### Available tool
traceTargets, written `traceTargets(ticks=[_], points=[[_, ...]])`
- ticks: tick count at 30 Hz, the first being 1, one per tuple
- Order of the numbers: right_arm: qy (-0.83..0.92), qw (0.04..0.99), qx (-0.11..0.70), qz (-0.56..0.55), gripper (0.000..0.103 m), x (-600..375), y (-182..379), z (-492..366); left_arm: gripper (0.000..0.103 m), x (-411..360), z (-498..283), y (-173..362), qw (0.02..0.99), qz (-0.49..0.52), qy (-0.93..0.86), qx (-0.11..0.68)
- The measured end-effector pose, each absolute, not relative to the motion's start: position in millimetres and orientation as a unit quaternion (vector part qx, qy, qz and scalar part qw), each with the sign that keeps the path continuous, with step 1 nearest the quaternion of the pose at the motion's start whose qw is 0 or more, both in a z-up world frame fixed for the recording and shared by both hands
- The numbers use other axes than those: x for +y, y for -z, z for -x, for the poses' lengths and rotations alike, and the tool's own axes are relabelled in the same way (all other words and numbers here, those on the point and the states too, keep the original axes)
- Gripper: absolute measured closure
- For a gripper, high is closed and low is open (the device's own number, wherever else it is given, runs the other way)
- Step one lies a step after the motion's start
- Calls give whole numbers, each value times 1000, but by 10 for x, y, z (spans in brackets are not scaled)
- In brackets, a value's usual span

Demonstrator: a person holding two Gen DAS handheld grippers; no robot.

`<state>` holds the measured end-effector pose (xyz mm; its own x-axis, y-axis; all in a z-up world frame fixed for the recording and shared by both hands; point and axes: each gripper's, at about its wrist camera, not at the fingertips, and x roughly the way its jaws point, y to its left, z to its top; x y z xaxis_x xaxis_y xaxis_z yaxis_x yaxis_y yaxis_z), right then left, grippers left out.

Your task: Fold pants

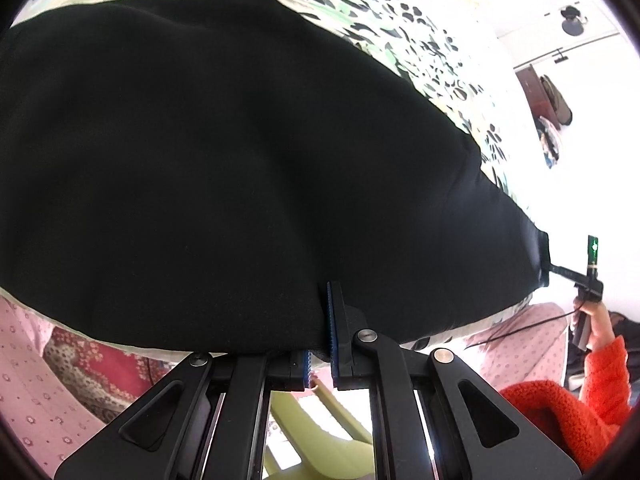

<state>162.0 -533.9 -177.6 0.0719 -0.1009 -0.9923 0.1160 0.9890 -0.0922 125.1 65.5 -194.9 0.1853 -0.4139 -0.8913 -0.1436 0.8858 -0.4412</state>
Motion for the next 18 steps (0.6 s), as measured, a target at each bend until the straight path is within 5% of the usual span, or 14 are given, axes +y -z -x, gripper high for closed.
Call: traceTargets(ticks=[6, 11, 13, 15, 18], points=[[80, 728, 681, -6, 94, -5329, 1840, -1623, 98, 660, -1231, 2015, 728, 220, 87, 644], [85, 729, 679, -4, 94, -5325, 1856, -1618, 78, 699, -1226, 2058, 711, 224, 77, 662], [93, 731, 676, -7, 83, -5348, 1846, -1615, 49, 750, -1163, 1995, 710, 217, 70, 667], [103, 738, 667, -12, 52, -5383, 1763, -1582, 44, 888, -1043, 1898, 712, 214, 49, 667], [112, 765, 634, -17, 48, -5361, 1521, -1502, 44, 1185, -892, 1663, 728, 236, 24, 644]])
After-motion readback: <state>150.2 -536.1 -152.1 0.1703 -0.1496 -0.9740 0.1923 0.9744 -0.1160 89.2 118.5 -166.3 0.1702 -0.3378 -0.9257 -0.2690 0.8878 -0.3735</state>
